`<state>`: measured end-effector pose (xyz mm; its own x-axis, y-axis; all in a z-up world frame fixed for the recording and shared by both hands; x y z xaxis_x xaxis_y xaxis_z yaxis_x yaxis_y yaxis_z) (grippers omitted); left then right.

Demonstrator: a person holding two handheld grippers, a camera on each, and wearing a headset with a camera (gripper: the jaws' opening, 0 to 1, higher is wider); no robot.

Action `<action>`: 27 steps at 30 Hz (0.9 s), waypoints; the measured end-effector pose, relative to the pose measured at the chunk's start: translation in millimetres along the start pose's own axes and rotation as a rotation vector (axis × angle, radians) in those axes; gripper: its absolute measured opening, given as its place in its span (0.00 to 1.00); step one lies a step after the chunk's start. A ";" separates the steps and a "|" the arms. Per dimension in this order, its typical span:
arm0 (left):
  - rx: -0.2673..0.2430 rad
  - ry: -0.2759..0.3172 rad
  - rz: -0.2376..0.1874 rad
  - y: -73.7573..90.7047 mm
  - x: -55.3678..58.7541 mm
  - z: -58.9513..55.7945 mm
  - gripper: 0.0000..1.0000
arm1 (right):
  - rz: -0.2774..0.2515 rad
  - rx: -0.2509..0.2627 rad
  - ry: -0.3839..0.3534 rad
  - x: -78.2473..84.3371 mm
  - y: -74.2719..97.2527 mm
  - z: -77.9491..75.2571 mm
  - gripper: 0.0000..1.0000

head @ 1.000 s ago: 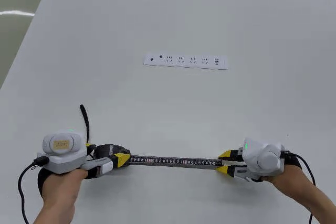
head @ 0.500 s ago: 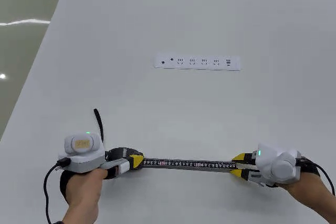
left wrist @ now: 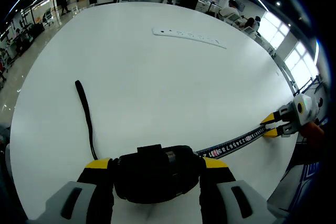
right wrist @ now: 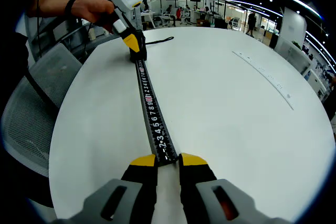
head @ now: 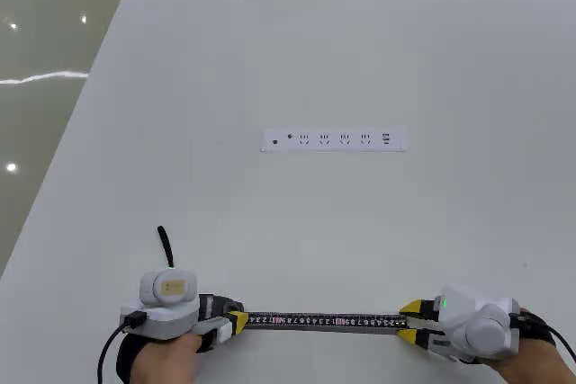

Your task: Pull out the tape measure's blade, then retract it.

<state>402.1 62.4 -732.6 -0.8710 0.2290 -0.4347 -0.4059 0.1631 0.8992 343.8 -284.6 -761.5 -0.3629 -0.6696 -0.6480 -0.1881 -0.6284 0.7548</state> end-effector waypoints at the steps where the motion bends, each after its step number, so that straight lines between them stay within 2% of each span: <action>1: -0.002 0.002 -0.001 0.1 0.0 0.0 0.63 | -0.004 0.003 -0.002 0.2 -0.1 0.4 0.14; 11: -0.033 0.008 0.008 0.2 0.2 -1.4 0.63 | -0.009 0.008 0.003 0.9 -0.5 2.3 0.14; 19: -0.045 -0.005 -0.003 0.6 2.0 -2.4 0.61 | -0.026 0.017 0.004 1.3 0.4 3.4 0.14; 22: -0.051 -0.005 -0.003 1.4 2.4 -3.2 0.61 | -0.047 0.009 0.019 -3.6 -6.7 8.9 0.14; 27: -0.049 0.000 -0.009 1.2 2.8 -2.6 0.61 | -0.058 0.009 0.032 -14.0 -16.0 9.0 0.14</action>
<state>398.4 60.7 -732.7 -0.8670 0.2282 -0.4429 -0.4269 0.1182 0.8965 343.7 -261.6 -763.5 -0.3218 -0.6444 -0.6937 -0.2162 -0.6633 0.7164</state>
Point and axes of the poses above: the centre of the closed fingertips' face, and the gripper's own axes: y roughly backward along the fingers, z roughly to its left, x roughly out of its underside, the point moved 8 cm from there along y, roughly backward along the fingers, and after that the axes turned 6 degrees about -x, right-handed, at the moved point
